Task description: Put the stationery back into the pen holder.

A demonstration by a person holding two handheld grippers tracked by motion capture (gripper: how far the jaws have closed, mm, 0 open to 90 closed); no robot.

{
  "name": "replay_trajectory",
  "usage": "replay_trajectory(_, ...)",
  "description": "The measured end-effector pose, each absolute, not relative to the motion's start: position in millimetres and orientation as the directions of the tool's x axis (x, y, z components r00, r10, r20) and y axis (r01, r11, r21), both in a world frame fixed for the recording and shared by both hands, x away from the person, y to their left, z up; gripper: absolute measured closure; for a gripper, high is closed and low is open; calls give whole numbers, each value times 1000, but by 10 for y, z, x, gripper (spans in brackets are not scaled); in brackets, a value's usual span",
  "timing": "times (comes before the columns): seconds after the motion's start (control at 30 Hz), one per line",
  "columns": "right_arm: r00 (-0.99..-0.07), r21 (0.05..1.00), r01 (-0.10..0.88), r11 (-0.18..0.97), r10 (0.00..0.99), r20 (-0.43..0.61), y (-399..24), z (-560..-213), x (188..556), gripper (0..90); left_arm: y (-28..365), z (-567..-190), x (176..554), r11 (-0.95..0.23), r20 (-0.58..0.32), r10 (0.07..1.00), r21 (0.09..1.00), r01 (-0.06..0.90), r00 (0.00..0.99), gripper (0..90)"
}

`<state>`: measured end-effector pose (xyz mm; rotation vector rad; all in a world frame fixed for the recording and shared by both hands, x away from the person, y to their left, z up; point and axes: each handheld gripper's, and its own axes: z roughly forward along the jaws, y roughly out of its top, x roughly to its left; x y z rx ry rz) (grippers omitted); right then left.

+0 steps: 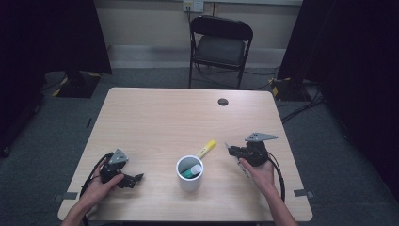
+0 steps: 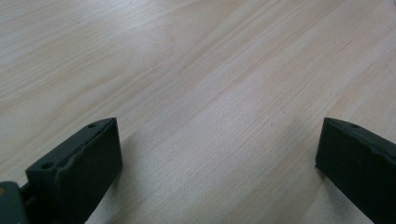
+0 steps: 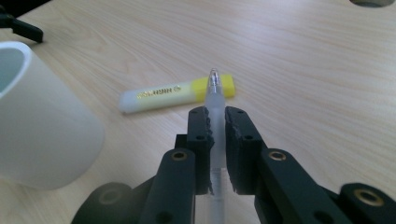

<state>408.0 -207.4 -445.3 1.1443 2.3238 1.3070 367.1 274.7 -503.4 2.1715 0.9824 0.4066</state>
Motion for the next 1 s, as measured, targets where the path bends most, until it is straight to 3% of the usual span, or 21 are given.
replay_trajectory(0.3,-694,847,478,232,691,203,-2038,-4352,4030,809,2748,-5034,3671,-461,-4,750,714,527,661,0)
replay_trajectory(1.0,-774,921,348,172,607,179,-1757,-3911,3901,810,2748,-5034,3671,-460,-5,750,714,527,662,0)
